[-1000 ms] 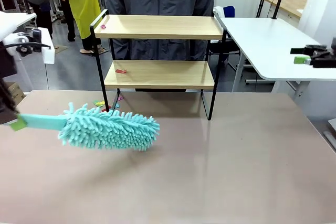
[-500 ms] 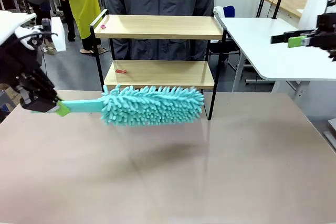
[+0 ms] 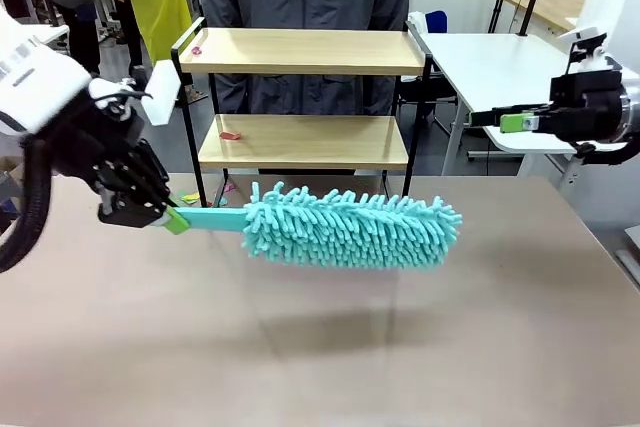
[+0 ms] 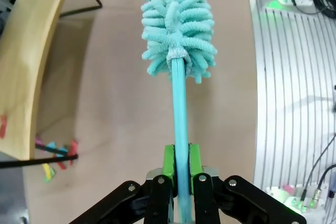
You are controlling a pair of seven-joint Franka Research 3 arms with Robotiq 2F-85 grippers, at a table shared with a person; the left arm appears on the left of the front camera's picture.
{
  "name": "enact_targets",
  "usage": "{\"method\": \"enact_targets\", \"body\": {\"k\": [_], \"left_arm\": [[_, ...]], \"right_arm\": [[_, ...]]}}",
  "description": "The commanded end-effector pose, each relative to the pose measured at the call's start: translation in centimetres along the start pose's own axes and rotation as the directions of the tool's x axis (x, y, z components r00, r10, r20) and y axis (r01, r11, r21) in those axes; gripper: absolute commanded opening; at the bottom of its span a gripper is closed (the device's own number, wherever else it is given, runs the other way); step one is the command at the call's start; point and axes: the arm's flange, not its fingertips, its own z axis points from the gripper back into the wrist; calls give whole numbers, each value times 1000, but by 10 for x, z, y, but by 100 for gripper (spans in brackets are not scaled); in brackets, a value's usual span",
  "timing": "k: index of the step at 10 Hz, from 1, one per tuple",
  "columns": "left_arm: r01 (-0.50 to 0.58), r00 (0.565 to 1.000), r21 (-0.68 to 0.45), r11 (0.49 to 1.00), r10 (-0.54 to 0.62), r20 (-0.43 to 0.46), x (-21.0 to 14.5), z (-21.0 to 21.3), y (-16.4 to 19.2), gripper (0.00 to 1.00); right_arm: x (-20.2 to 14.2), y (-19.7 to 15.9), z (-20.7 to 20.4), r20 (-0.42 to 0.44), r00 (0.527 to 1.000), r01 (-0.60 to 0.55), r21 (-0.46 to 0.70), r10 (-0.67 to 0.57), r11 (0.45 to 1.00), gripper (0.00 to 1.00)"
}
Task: Clean the shelf.
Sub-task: Hand the Duster back to the human.
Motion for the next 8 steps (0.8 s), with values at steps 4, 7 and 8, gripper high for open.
{"method": "enact_targets", "body": {"k": [4, 7, 8], "left_arm": [[0, 1000, 0, 1000, 0, 0, 0, 0, 0, 13], [4, 1000, 9, 1000, -4, -26, -3, -4, 2, 13], [12, 998, 24, 1000, -14, 68, -3, -14, 7, 13]], "right_arm": [[2, 3, -4, -19, 999, 38, 31, -37, 999, 100], [-15, 6, -15, -45, 998, -36, 6, 36, 999, 100], [-28, 8, -23, -57, 995, -84, -7, 83, 996, 100]]}}
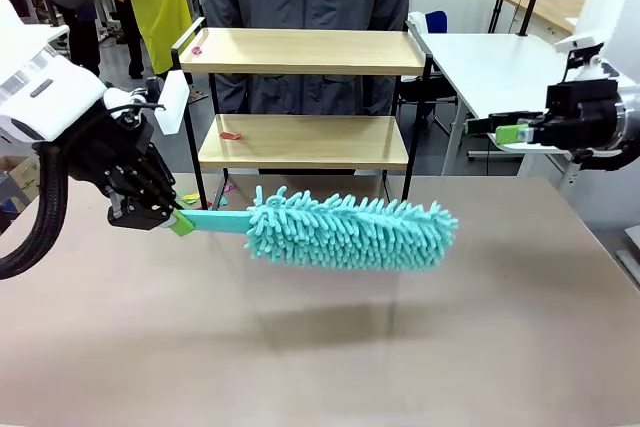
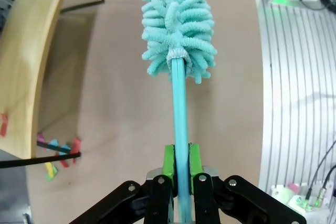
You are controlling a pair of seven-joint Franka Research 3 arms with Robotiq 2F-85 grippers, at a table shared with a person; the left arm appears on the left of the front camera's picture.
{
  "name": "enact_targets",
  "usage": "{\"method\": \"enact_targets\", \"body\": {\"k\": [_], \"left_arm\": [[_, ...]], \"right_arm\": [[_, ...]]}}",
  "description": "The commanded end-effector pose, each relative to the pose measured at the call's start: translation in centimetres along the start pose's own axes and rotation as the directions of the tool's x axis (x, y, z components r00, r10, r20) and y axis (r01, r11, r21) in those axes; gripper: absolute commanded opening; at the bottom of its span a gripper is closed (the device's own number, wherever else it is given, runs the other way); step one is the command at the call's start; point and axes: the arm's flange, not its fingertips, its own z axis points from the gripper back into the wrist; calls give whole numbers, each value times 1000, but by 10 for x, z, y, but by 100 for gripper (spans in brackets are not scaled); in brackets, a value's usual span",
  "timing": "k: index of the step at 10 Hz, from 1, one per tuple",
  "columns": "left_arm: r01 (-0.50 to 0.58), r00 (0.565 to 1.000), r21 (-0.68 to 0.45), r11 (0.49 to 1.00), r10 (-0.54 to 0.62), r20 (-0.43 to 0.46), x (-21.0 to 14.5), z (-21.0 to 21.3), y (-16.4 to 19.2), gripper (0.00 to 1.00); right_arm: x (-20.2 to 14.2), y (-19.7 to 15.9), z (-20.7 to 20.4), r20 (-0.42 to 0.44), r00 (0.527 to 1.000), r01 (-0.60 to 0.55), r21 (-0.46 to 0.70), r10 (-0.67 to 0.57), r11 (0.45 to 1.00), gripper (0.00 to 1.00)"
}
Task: Clean the shelf.
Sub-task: Hand the Duster back to the human.
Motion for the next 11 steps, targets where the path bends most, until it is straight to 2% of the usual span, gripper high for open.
{"method": "enact_targets", "body": {"k": [1, 3, 6, 7, 11], "left_arm": [[24, 992, 31, 999, -28, 119, -4, -14, 10, 13], [29, 986, 15, 999, -31, 164, -11, -25, 21, 13], [83, 980, 15, 996, -84, 181, -12, -37, 30, 13], [20, 991, 18, 1000, -22, 129, -7, -26, 26, 13], [20, 991, 18, 1000, -22, 129, -7, -26, 26, 13]], "right_arm": [[-30, 9, -17, -27, 995, -99, -39, 98, 994, 100], [-56, 11, -20, -31, 988, -150, -86, 148, 985, 100], [-82, 12, -23, -31, 973, -230, -153, 228, 961, 100], [-90, 11, -24, -31, 971, -241, -157, 239, 958, 100], [-110, 15, -37, 28, 971, -230, -133, 236, 964, 100]]}}
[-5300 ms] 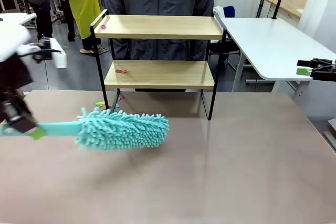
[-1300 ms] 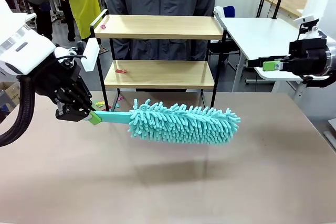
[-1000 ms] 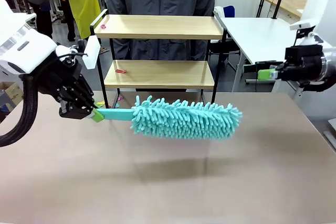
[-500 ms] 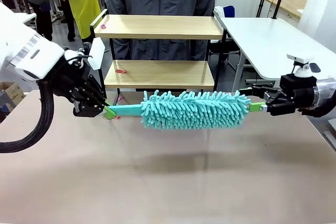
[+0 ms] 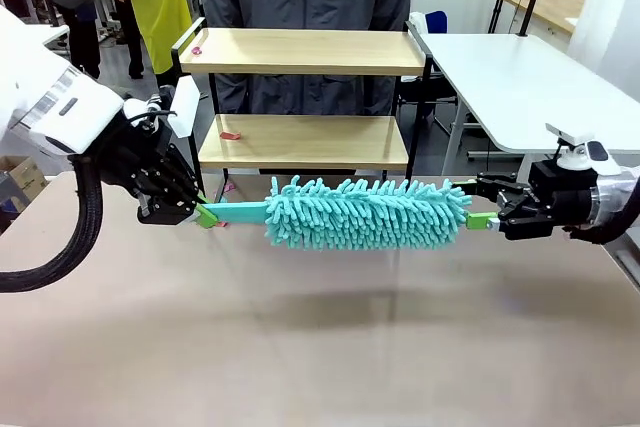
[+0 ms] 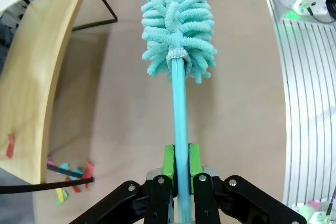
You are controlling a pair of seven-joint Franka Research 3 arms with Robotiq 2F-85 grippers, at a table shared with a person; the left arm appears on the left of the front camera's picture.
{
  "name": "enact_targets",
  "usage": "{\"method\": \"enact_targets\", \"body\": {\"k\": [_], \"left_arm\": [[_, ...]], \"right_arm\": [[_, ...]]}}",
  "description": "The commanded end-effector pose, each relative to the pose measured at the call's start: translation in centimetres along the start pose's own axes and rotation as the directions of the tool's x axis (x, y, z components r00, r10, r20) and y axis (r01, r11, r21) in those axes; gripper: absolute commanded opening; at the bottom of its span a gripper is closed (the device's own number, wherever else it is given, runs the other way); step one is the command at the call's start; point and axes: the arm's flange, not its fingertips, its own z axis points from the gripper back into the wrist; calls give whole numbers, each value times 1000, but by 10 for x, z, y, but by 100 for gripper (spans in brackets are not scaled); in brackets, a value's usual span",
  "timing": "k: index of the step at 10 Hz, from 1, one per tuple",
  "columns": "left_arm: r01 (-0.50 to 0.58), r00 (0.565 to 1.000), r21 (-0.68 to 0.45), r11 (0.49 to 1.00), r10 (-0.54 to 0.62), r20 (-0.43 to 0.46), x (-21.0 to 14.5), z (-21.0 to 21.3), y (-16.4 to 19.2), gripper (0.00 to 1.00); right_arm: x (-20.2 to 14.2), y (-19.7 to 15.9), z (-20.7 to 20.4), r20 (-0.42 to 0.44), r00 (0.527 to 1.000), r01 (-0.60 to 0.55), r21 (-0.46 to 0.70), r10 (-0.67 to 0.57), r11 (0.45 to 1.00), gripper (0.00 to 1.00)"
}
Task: Clean the shelf.
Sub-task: Hand the Duster back to the human.
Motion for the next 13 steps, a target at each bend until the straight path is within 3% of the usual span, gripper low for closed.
{"method": "enact_targets", "body": {"k": [1, 7, 11, 12, 13], "left_arm": [[-16, 1000, -7, 1000, 16, 21, 4, 3, -2, 13], [-16, 1000, -7, 1000, 16, 21, 4, 3, -2, 13], [-16, 1000, -7, 1000, 16, 21, 4, 3, -2, 13], [-16, 1000, -7, 1000, 16, 21, 4, 3, -2, 13], [-16, 1000, -7, 1000, 16, 21, 4, 3, -2, 13]], "right_arm": [[-7, 5, -17, 39, 999, -23, 11, 23, 1000, 100], [-18, -4, -69, 83, 997, 4, 91, -12, 996, 100], [-14, -4, -79, 121, 993, -8, 112, -6, 994, 100], [-13, -6, -79, 122, 992, 18, 119, -33, 993, 40], [-13, -6, -78, 119, 992, 21, 116, -35, 993, 40]]}}
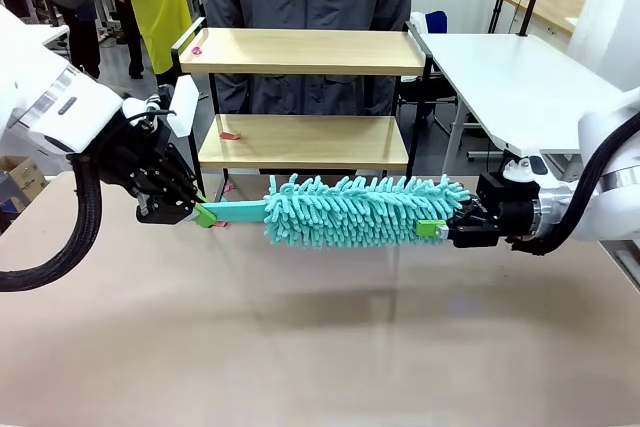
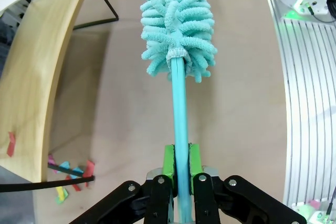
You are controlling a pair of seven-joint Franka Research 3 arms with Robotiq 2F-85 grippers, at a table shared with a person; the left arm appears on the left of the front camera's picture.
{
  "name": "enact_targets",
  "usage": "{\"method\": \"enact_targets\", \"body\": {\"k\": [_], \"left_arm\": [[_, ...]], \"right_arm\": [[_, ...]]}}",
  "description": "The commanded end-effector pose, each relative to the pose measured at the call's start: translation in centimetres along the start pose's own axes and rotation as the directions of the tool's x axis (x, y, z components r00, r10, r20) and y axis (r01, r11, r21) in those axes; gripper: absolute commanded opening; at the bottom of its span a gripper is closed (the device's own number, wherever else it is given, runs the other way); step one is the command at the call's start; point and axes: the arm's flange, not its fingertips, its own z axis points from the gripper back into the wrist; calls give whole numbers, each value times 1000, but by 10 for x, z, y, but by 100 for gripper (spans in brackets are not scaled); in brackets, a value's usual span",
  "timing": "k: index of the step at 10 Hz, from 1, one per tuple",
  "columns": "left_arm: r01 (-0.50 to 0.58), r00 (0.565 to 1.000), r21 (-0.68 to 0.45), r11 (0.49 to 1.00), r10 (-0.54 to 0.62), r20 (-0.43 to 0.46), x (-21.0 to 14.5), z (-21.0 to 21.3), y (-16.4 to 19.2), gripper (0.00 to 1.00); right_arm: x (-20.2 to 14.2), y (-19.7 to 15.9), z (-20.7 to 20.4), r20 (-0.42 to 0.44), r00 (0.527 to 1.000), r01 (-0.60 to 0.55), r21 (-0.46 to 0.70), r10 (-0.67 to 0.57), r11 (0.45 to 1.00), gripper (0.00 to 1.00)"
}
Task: Clean the shelf.
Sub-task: Hand the Duster back to the human.
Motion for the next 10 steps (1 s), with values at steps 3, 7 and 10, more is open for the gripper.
{"method": "enact_targets", "body": {"k": [3, 7, 10], "left_arm": [[-14, 1000, -10, 1000, 14, 25, 4, 2, -2, 13], [-14, 1000, -10, 1000, 14, 25, 4, 2, -2, 13], [-14, 1000, -10, 1000, 14, 25, 4, 2, -2, 13]], "right_arm": [[2, -4, -5, 17, 1000, 7, 12, -7, 1000, 0], [2, -4, -5, -10, 1000, 4, 13, -4, 1000, 0], [3, -5, -6, -15, 1000, -7, 29, 8, 1000, 0]]}}
